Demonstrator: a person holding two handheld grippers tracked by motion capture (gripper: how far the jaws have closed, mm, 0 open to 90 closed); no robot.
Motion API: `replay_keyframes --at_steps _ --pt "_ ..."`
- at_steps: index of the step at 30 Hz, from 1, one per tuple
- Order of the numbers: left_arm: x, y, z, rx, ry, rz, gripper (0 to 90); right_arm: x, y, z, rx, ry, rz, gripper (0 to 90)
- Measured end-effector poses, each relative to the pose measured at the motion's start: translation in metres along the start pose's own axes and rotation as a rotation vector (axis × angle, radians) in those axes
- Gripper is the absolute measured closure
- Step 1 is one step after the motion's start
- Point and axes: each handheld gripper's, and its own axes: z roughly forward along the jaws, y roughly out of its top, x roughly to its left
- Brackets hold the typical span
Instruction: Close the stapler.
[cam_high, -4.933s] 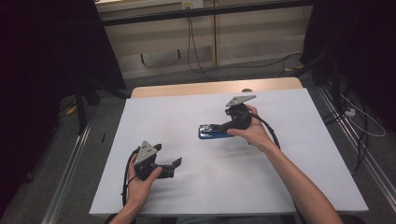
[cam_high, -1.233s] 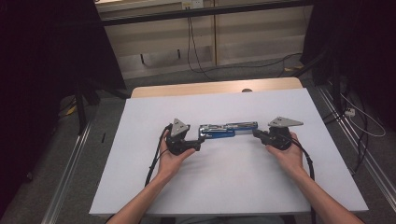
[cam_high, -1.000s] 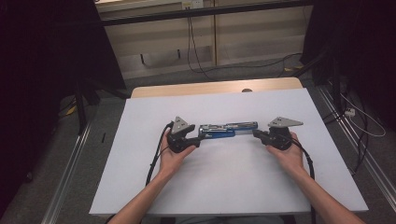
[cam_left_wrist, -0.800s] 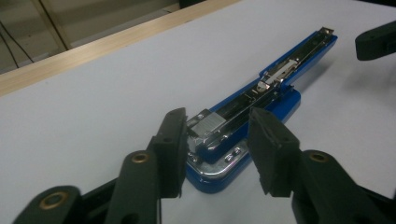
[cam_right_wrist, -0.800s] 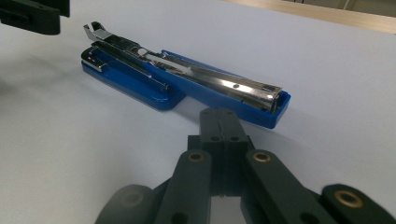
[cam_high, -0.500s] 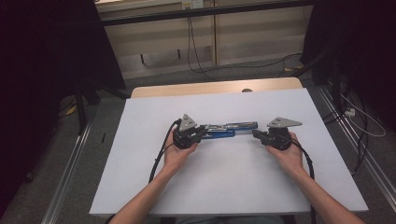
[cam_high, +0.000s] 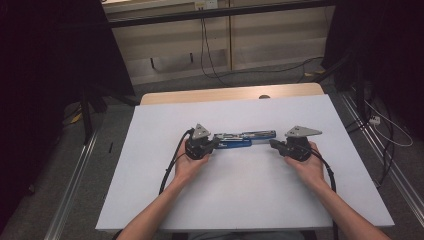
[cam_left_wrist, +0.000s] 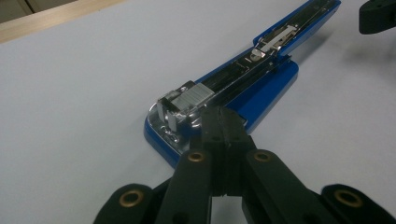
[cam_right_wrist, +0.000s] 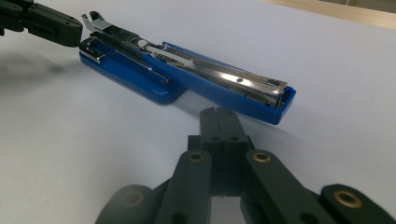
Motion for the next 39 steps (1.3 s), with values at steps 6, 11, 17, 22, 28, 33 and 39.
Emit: replay_keyframes --at_steps 6,11,17,22,28,33,39 --pt "-0.002 -0.001 0.006 0.005 -0.003 0.011 90.0 -0.001 0.001 0.002 0.010 -0.003 -0.010 90.0" --pt "-0.001 0.000 0.006 0.007 -0.001 0.000 90.0 -0.004 0.002 0.002 0.013 -0.006 -0.004 90.0" --pt "0.004 -0.001 0.006 0.001 0.021 -0.011 90.0 -0.003 0.003 0.005 0.031 0.000 0.006 90.0" --pt "0.005 -0.001 0.006 0.001 0.023 -0.004 90.0 -0.003 0.005 0.008 0.031 0.003 0.003 90.0" --pt "0.004 -0.001 0.007 -0.002 0.027 -0.002 90.0 -0.004 0.004 0.011 0.043 -0.007 -0.005 90.0" --pt "0.004 -0.001 0.007 0.000 0.026 0.003 90.0 -0.005 0.004 0.012 0.057 -0.023 -0.002 90.0" --pt "0.003 0.000 0.008 0.006 0.028 0.005 90.0 -0.006 0.004 0.013 0.081 -0.039 0.005 90.0"
